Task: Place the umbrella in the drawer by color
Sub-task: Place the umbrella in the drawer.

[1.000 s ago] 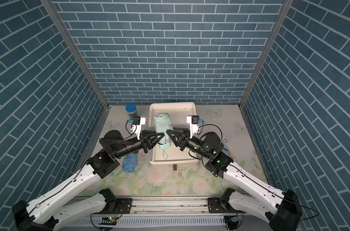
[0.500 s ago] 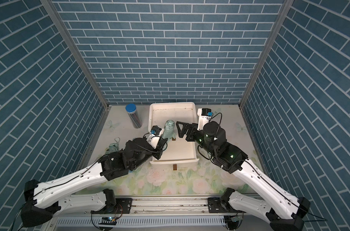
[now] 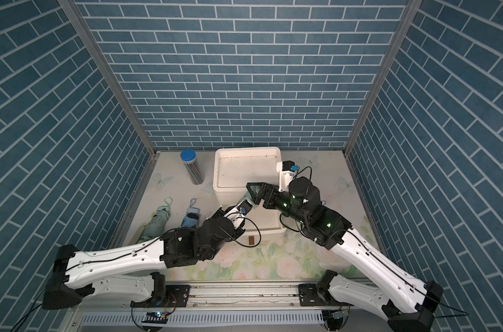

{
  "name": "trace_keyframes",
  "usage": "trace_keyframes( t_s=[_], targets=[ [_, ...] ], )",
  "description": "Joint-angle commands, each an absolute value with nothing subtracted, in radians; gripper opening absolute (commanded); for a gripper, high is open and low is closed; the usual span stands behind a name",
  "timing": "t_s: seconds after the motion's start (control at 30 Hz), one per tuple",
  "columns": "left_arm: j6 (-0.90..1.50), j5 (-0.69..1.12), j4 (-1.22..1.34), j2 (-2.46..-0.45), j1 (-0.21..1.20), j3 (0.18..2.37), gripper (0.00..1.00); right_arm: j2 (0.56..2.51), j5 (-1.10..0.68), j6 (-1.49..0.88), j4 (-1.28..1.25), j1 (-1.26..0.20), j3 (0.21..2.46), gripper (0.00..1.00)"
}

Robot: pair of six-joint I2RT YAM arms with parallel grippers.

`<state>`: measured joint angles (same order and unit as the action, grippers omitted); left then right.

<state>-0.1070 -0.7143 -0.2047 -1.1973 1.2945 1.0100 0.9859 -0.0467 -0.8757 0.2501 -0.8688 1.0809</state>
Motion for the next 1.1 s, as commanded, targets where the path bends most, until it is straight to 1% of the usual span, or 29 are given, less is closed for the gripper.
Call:
trace_keyframes(
  t_s=[0.0,0.1,0.23,0.33,0.4,0.57,0.63,0.73,0.8,0.83,0.9,0.93,1.03,1.07],
  targets=[
    [-0.126,-0.764,-0.141,-1.173,1.299,1.023,0.0,0.993,-0.069,-0.913,0.249,-0.871,1.084,0.8],
    [-0.138,-0.78,-0.143,-1.185,1.3,1.024,0.0,1.01,-0.051,-0.905,0.336,-0.871,1.103,0.77],
    [-0.151,-0.779,-0.136,-1.193,1.308,1.022,0.0,1.011,-0.093,-0.919,0.308,-0.871,1.076,0.73],
    [-0.153,-0.792,-0.145,-1.216,1.308,1.023,0.0,1.012,-0.107,-0.92,0.304,-0.872,1.075,0.69],
    [-0.154,-0.79,-0.15,-1.226,1.311,1.025,0.0,1.005,-0.107,-0.921,0.299,-0.87,1.071,0.63],
    [-0.156,-0.779,-0.151,-1.235,1.319,1.019,0.0,0.997,-0.116,-0.923,0.296,-0.874,1.065,0.58],
    [-0.159,-0.782,-0.142,-1.234,1.319,1.014,0.0,0.999,-0.119,-0.926,0.297,-0.874,1.062,0.57],
    [-0.166,-0.793,-0.136,-1.233,1.319,1.009,0.0,1.002,-0.128,-0.935,0.293,-0.872,1.048,0.6],
    [-0.172,-0.799,-0.136,-1.238,1.319,1.009,0.0,1.002,-0.134,-0.941,0.283,-0.872,1.032,0.6],
    [-0.172,-0.8,-0.14,-1.242,1.319,1.013,0.0,1.002,-0.136,-0.948,0.277,-0.873,1.022,0.58],
    [-0.172,-0.807,-0.142,-1.246,1.319,1.016,0.0,1.002,-0.14,-0.954,0.267,-0.872,1.009,0.5],
    [-0.175,-0.814,-0.137,-1.247,1.319,1.012,0.0,1.002,-0.14,-0.955,0.265,-0.872,1.005,0.44],
    [-0.18,-0.822,-0.127,-1.25,1.319,0.998,0.0,0.994,-0.137,-0.954,0.256,-0.873,1.0,0.23],
    [-0.177,-0.816,-0.129,-1.253,1.319,0.996,0.02,0.99,-0.13,-0.956,0.256,-0.874,0.999,0.12]
  ],
)
